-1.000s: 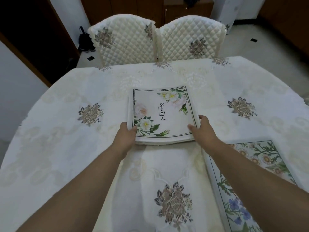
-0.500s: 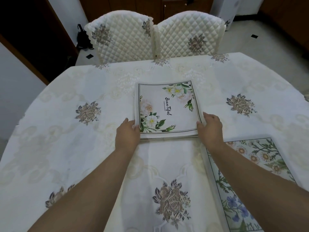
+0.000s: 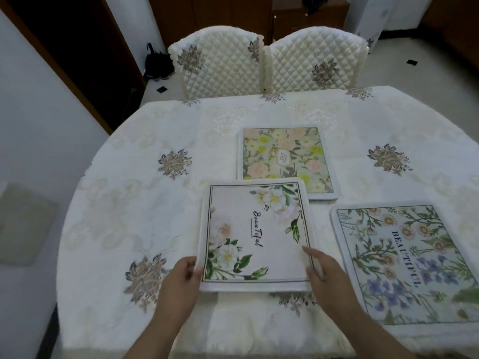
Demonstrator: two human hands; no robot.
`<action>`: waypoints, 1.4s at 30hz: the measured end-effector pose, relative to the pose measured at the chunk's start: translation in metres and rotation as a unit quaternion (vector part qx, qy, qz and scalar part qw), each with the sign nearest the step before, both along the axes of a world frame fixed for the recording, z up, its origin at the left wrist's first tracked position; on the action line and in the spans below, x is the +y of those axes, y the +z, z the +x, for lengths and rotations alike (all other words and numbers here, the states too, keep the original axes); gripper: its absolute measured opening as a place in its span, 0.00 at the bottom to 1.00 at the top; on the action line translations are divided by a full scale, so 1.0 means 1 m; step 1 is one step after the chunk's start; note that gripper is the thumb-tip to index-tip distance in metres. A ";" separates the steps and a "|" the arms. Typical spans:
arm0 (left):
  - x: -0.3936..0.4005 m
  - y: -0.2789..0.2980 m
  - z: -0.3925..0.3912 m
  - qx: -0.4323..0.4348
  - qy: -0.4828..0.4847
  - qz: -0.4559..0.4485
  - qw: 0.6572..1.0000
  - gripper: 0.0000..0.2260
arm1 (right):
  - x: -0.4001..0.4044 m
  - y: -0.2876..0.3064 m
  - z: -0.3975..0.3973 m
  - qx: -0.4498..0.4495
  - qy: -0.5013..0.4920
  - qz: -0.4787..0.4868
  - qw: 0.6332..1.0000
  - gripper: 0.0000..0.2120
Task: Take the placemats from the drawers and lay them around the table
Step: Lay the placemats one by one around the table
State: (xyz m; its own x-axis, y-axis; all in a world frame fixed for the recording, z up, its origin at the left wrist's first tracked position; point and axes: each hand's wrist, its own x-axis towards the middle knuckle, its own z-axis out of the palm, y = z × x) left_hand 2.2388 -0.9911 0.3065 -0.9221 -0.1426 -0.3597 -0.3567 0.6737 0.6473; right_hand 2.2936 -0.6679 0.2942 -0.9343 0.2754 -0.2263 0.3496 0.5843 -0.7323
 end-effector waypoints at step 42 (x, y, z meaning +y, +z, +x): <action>-0.004 -0.063 0.107 0.090 -0.334 -0.249 0.905 0.28 | -0.072 -0.038 0.091 -0.104 0.339 0.228 0.907 0.32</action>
